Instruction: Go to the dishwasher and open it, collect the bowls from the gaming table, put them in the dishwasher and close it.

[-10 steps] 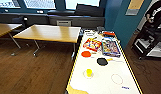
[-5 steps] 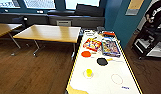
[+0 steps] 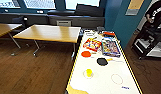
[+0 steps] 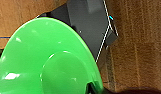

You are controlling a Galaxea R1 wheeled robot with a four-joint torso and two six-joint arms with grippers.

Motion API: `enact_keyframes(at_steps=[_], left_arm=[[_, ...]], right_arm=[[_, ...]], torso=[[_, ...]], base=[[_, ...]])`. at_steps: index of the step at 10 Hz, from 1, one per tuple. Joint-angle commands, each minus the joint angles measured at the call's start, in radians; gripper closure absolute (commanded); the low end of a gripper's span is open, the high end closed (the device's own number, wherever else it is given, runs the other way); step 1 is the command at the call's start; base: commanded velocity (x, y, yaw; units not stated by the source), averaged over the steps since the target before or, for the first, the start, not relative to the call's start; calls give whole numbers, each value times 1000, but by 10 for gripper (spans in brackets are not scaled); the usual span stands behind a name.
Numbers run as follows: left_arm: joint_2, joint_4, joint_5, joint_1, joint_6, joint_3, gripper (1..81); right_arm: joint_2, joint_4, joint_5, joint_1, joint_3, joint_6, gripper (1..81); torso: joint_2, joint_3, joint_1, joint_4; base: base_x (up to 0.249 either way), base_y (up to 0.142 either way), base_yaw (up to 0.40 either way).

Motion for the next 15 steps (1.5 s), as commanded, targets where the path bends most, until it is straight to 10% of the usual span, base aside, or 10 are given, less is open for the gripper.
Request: enact_keyframes(at_steps=[1,6,15], left_arm=[[-150,-13,51,-94,-14,131,10],[-328,-68,72,-269,-22,338,10],[-329,-263,460,-730,-50,374,10]], right_arm=[[-7,-56,-65,6,1,-15,811],[25,-53,-65,8,-27,-16,811],[25,-53,-70,25,-151,-3,811]], torso=[[0,0,0,0],[0,0,0,0],[0,0,0,0]], base=[[0,0,0],[0,0,0],[0,0,0]])
